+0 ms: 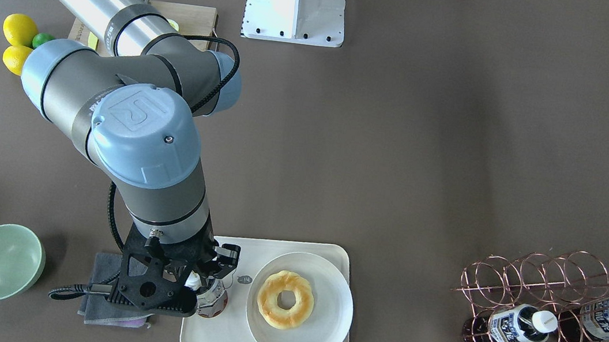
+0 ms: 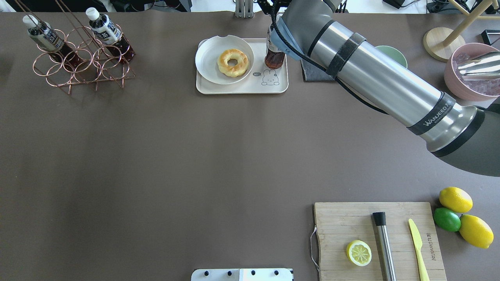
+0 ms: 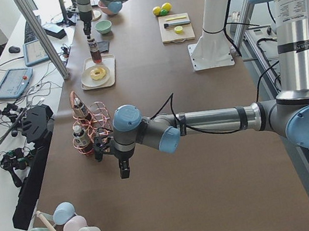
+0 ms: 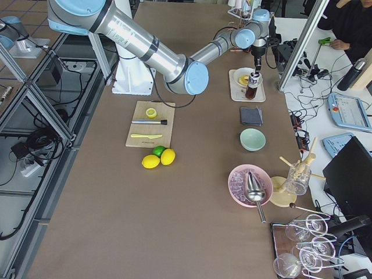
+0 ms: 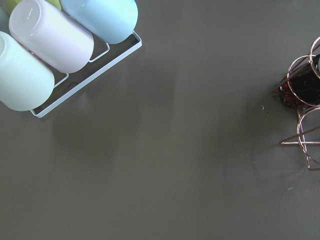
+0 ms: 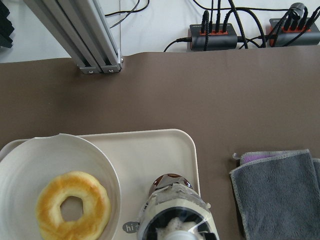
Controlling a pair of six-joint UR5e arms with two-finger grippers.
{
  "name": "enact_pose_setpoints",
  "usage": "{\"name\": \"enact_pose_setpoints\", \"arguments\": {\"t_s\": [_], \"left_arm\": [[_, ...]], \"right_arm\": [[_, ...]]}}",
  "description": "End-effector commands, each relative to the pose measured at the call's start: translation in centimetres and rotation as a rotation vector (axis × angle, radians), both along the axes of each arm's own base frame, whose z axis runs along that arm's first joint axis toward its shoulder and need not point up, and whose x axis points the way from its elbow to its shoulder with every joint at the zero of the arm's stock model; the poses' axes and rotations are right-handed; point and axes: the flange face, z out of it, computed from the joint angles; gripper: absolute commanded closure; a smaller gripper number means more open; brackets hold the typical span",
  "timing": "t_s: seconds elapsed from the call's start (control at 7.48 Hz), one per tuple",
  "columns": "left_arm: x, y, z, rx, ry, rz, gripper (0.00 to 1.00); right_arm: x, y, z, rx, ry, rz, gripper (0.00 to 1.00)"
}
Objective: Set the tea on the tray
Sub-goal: 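Carry the bottle onto the cream tray beside the bowl and release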
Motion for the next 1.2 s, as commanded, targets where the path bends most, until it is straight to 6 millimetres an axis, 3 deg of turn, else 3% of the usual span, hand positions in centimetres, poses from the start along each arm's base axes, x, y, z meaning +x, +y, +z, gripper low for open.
{"name": "enact_pose_setpoints", "arguments": {"t_s": [0.0, 0.13, 0.4, 0.53, 0.67, 0.94, 1.07], "left_arm": [[0.2, -0.3, -0.1, 0.0, 0.0, 0.003, 0.03], [0.2, -0.5, -0.2, 0.002, 0.001, 0.003, 0.03], [0.2, -0.5, -0.1, 0.0, 0.0, 0.003, 0.03], [0.2, -0.6, 0.0, -0.002, 0.0, 0.003, 0.03], [0.2, -1.1, 0.1, -0.003, 0.0, 0.003, 0.03], [0.3, -1.4, 0.6, -0.003, -0.006, 0.008, 0.03], [0.2, -1.3, 0.8, -0.003, -0.01, 0.007, 0.03]], "right_arm": [[-0.1, 0.0, 0.6, -0.013, 0.007, 0.005, 0.32], [-0.1, 0.0, 0.5, -0.012, 0.011, 0.014, 0.01], [0.2, 0.0, -0.2, -0.011, 0.007, 0.015, 0.01], [1.0, -0.1, -1.8, -0.017, 0.004, 0.019, 0.01], [3.2, 0.5, -4.0, -0.034, -0.01, 0.011, 0.0], [6.3, 4.5, -6.7, -0.104, 0.027, 0.002, 0.0], [9.2, 5.9, -4.7, -0.12, 0.093, -0.029, 0.0]]}}
